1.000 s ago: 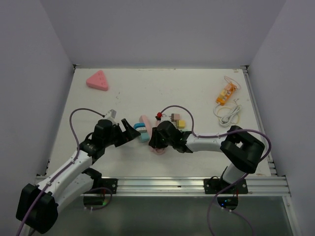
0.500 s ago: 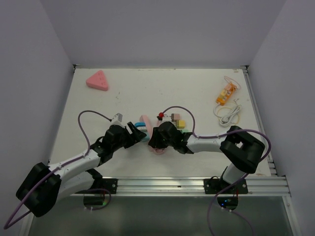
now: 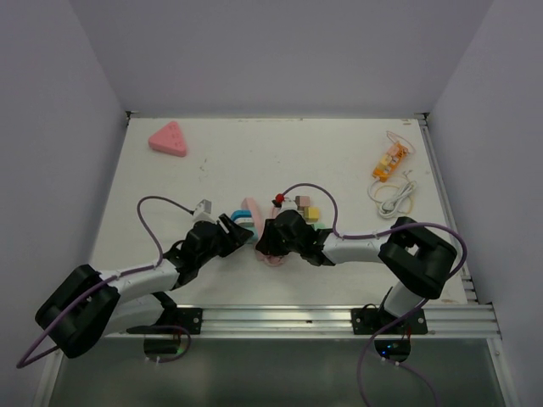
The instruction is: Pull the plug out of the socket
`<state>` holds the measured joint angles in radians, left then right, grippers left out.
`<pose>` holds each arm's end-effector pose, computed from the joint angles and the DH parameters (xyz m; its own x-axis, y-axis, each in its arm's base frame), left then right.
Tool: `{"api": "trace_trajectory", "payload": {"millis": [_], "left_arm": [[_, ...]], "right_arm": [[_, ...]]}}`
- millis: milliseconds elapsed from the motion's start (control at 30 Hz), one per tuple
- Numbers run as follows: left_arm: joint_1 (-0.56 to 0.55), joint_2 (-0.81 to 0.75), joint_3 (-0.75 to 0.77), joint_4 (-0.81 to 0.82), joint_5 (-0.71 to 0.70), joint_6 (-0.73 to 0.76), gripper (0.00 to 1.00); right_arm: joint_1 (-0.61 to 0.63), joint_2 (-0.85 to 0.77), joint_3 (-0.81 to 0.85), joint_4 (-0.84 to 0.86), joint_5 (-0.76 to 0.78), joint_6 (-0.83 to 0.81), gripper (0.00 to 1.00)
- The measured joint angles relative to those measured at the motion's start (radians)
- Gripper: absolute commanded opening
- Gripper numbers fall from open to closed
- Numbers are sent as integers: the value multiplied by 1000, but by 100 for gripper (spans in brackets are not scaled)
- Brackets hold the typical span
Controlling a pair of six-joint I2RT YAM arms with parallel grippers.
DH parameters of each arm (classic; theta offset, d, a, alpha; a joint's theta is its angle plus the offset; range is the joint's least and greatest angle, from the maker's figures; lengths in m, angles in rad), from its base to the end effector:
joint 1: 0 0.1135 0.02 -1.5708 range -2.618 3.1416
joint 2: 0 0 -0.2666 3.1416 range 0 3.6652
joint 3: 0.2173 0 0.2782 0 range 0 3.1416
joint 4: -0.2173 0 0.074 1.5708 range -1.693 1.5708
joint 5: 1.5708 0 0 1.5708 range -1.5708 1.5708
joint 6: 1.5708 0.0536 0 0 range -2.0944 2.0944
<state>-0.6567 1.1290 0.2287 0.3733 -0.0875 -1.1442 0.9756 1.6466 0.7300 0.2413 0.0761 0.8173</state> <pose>0.1865 -0.1379 0.1149 -0.6640 -0.6332 -0.3977 -0.1357 0.6251 -0.7687 0.2011 0.2897 0.1206 -0.8177 0.0894 -0.5687 -0.2865 0.7936 0.5367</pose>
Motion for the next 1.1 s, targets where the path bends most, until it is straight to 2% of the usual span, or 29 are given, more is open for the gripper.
{"api": "trace_trajectory", "payload": {"millis": [200, 567, 667, 767, 800, 867, 900, 967, 1000, 1100], "left_arm": [[-2, 39, -20, 89, -18, 0, 53], [-11, 86, -69, 248, -23, -16, 52], [-14, 100, -75, 277, -23, -23, 49], [-14, 121, -76, 301, -22, -25, 41], [-14, 128, -77, 308, -23, -26, 35], [-14, 137, -80, 328, -23, -35, 28], [-14, 139, -80, 334, -23, -42, 19], [-14, 141, -84, 341, -26, -47, 9], [-14, 141, -87, 345, -27, -50, 0], [-14, 137, -97, 355, -30, -60, 0]], "right_arm": [[-1, 0, -2, 6, 0, 2, 0], [-3, 7, -10, 31, -11, 10, 0], [-3, 16, -10, 47, -18, 14, 0], [-3, 18, -11, 53, -20, 19, 0], [-3, 18, -11, 54, -20, 20, 0], [-4, 19, -13, 57, -20, 24, 0], [-5, 19, -13, 59, -21, 28, 0], [-7, 22, -15, 66, -24, 33, 0], [-7, 23, -16, 69, -24, 34, 0], [-9, 26, -18, 75, -26, 35, 0]]}}
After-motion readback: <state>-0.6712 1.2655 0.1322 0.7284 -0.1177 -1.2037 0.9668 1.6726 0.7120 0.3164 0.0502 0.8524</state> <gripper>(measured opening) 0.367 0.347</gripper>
